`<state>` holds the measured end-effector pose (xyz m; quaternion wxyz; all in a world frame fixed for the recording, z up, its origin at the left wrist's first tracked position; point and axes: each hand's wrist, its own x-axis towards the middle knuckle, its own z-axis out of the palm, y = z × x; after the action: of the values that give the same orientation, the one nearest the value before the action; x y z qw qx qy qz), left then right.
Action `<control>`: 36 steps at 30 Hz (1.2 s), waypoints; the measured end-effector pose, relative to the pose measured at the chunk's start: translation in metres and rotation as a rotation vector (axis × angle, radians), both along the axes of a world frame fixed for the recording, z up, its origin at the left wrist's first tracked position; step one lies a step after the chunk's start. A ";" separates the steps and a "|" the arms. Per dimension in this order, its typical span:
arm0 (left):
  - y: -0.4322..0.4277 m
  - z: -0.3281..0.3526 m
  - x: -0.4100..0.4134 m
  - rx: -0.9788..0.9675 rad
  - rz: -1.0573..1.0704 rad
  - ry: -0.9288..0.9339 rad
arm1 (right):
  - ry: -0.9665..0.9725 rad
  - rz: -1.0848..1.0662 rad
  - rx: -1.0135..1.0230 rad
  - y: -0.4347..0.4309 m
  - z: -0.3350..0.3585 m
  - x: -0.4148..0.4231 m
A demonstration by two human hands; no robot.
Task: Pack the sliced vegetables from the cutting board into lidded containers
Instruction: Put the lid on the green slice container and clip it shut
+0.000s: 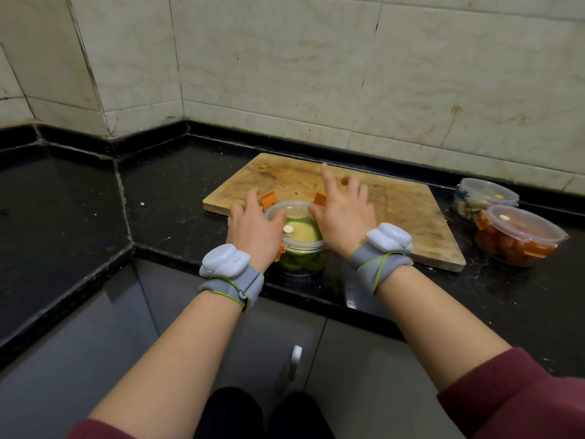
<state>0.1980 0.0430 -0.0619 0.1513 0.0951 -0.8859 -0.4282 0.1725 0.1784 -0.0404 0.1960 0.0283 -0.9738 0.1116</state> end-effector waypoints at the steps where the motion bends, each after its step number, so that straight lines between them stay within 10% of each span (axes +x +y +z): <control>1: 0.000 0.000 0.000 -0.005 0.010 0.018 | 0.069 0.014 0.092 -0.001 0.000 0.001; 18: -0.002 0.010 0.011 -0.085 -0.005 -0.024 | -0.188 0.082 0.189 0.005 0.008 -0.009; 36: -0.012 0.007 0.003 -0.045 -0.056 -0.016 | -0.437 0.208 -0.431 0.024 0.019 -0.020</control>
<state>0.2008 0.0308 -0.0550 0.1342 0.0704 -0.8989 -0.4112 0.1527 0.2019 -0.0218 -0.0285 0.0608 -0.9386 0.3383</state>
